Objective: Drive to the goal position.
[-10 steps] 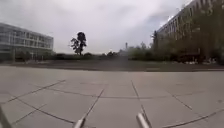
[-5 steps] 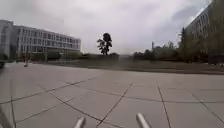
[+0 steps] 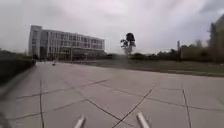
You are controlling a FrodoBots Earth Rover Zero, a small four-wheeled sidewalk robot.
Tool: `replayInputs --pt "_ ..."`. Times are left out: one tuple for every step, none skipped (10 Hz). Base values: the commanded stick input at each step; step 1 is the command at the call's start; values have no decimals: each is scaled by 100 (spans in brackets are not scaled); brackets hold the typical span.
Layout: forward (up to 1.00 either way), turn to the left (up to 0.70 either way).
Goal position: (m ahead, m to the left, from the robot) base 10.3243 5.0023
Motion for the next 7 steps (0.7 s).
replayInputs --pt "70 8" --pt "70 0" --pt "70 0" --pt "70 0" --pt "70 0" --pt "70 0" --pt "70 0"
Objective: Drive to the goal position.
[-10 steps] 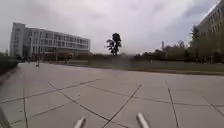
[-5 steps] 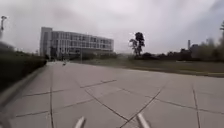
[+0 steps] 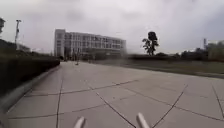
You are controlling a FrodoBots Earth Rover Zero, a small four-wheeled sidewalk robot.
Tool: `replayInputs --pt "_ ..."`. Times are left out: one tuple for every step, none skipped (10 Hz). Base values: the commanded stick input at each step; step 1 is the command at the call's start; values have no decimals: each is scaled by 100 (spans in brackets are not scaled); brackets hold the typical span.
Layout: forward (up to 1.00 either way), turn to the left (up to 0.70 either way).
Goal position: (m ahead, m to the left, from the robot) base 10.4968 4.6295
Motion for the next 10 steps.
replayInputs --pt "70 0" --pt "70 0" --pt "70 0" --pt "70 0" --pt "70 0" --pt "70 0" --pt "70 0" --pt "70 0" --pt "70 0" --pt "70 0"
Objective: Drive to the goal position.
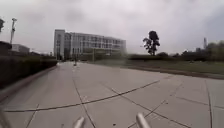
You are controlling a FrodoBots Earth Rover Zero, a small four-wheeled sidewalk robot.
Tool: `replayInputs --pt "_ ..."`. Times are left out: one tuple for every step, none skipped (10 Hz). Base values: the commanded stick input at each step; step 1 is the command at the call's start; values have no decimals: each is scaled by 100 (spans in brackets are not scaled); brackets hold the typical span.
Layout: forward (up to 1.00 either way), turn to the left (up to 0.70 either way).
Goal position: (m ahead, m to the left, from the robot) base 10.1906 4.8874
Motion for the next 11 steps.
replayInputs --pt "70 -4" --pt "70 -18" --pt "70 -35" --pt "70 -29" --pt "70 0" --pt "70 0" --pt "70 0" --pt "70 0" --pt "70 0" --pt "70 0" --pt "70 0"
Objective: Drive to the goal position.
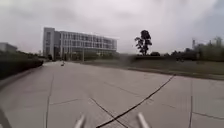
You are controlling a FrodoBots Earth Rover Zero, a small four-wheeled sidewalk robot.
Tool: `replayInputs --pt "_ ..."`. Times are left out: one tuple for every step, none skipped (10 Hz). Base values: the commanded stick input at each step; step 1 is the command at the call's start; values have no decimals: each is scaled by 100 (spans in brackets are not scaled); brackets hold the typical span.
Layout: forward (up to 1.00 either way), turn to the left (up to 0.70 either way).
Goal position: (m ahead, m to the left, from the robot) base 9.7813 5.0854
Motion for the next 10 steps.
replayInputs --pt "70 0" --pt "70 0" --pt "70 0" --pt "70 0" --pt "70 0" --pt "70 0" --pt "70 0" --pt "70 0" --pt "70 0" --pt "70 0"
